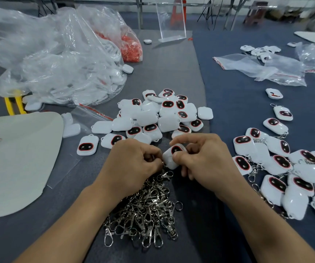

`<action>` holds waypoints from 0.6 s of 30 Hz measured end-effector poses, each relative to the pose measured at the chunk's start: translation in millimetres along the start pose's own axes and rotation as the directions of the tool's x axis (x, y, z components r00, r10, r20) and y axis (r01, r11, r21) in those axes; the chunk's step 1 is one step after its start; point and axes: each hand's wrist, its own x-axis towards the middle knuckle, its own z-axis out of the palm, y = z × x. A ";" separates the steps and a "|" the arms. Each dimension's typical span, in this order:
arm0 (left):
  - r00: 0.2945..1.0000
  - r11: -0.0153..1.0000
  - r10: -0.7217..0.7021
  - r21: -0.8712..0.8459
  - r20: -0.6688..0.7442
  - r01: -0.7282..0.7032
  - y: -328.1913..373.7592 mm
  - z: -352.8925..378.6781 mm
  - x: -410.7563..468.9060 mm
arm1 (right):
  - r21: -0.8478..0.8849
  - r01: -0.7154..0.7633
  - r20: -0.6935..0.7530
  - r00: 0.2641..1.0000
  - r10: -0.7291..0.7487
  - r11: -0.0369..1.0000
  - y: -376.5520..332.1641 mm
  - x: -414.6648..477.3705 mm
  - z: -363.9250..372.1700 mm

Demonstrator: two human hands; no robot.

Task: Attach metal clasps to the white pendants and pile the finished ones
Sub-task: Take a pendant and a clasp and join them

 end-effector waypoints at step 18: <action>0.995 0.997 -0.082 0.014 -0.052 0.082 2.6 5.5 -5.1 | 0.098 -0.025 -0.092 0.995 0.034 0.995 3.4 4.3 2.2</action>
